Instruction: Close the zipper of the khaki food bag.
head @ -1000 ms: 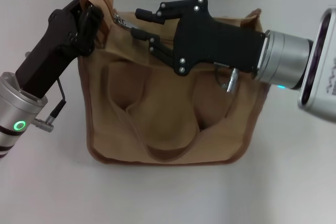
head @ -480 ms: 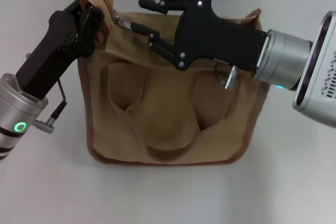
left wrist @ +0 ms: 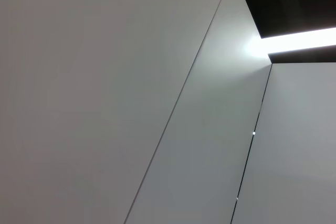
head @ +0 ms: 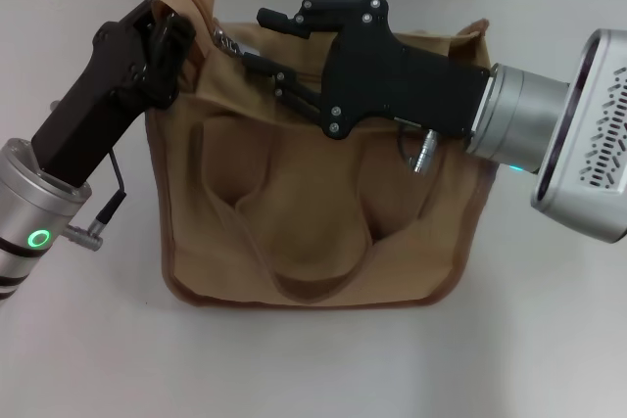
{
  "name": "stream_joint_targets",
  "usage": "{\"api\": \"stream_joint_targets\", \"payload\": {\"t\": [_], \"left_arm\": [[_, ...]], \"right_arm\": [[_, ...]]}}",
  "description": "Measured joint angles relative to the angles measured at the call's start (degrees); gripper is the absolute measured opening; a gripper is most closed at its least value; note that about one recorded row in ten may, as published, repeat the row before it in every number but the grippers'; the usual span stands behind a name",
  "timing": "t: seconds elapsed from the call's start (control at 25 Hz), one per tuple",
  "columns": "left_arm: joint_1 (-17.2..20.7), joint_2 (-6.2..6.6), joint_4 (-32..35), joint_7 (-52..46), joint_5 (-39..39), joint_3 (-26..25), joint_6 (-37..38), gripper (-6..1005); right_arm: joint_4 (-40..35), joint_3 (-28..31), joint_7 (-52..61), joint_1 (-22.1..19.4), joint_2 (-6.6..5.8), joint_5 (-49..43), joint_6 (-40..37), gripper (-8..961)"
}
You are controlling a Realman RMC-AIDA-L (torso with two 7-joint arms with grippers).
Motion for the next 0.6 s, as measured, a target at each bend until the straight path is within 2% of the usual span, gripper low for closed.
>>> {"api": "stream_joint_targets", "payload": {"t": [0.28,0.6], "left_arm": [[-0.17,0.00,-0.14,0.00,0.03,0.07,0.00,22],[-0.30,0.00,-0.54,0.08,0.04,-0.03,-0.15,23]], "right_arm": [[-0.64,-0.92,-0.01,0.20,0.00,0.12,2.45,308],[-2.58,-4.58,-0.01,1.05,0.00,0.26,6.97,307]]}}
